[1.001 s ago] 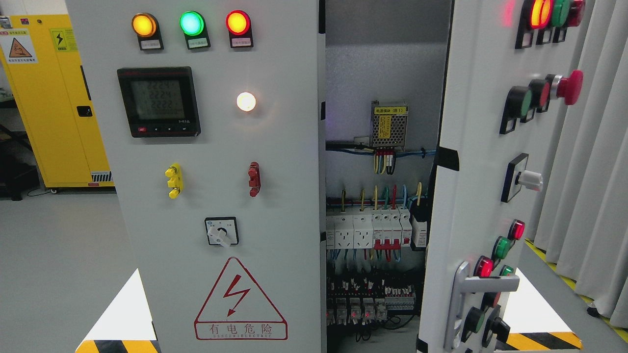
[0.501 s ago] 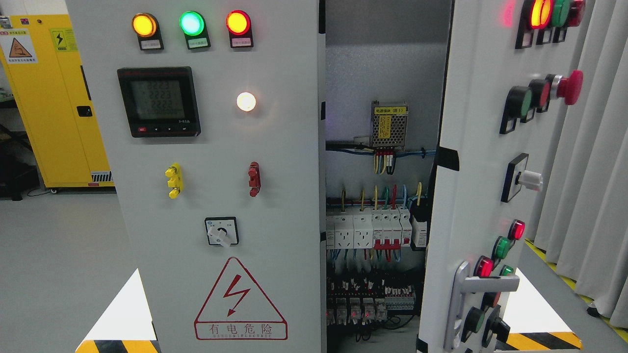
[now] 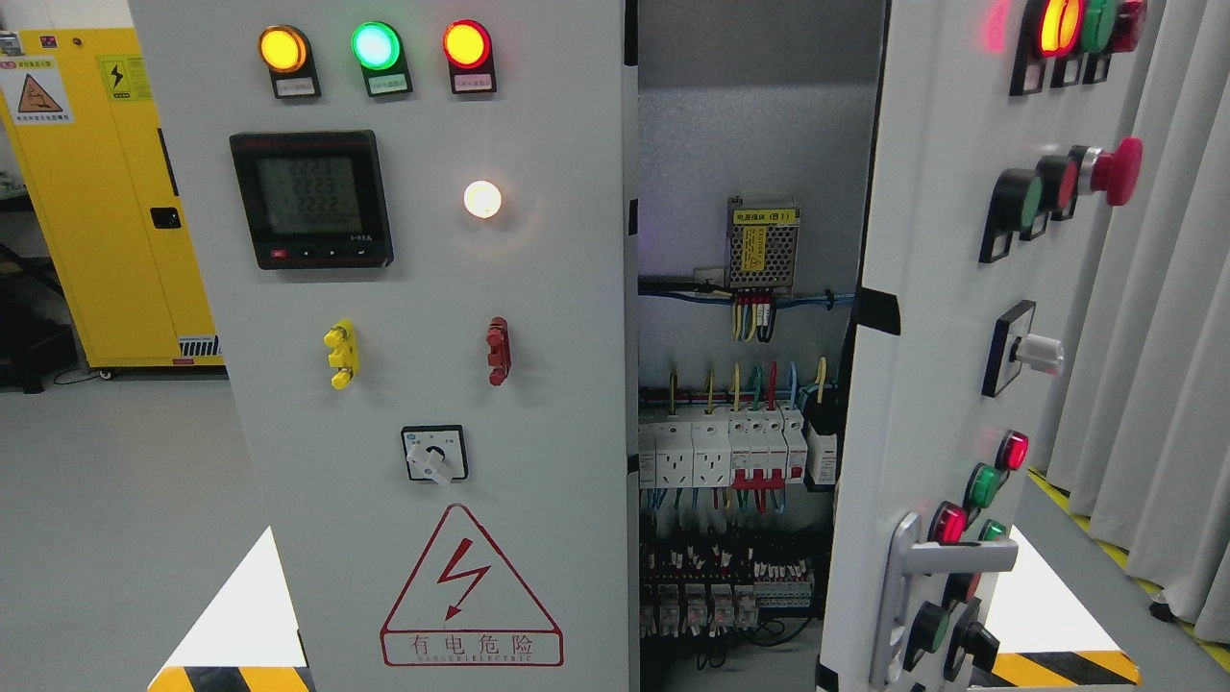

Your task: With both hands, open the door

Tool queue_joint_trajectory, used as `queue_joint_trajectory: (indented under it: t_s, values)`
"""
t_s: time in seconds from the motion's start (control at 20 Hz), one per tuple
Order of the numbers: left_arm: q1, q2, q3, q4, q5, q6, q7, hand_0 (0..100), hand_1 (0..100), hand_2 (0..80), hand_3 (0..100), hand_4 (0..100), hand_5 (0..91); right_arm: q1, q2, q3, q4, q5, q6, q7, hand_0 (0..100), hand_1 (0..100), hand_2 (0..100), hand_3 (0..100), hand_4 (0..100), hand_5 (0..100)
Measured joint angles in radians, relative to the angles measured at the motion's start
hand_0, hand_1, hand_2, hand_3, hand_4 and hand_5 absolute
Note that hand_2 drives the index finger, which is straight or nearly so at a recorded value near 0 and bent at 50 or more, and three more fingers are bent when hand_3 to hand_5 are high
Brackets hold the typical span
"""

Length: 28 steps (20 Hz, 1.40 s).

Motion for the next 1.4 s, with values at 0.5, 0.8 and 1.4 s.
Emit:
queue_joint_trajectory:
  t_s: [0.5, 0.8, 1.4]
  values:
    - [0.195, 0.108, 0.048, -0.28, 0.103, -0.312, -0.263, 39, 19, 10.8, 33, 14, 0.0, 0.0, -0.004, 0.0, 0.001, 0.0, 0.0, 0.0, 22, 6, 0, 0, 0, 0]
    - [0.364, 0.182, 0.148, -0.602, 0.177, -0.326, -0.392, 36, 18, 12.0, 36, 20, 0.0, 0.0, -0.006, 0.0, 0.002, 0.001, 0.0, 0.0, 22, 6, 0, 0, 0, 0]
    - [0.439, 0.268, 0.4, -1.191, 0.353, -0.023, -0.665, 18, 17, 16.9, 37, 26, 0.0, 0.0, -0.007, 0.001, 0.007, 0.001, 0.004, -0.001, 22, 6, 0, 0, 0, 0]
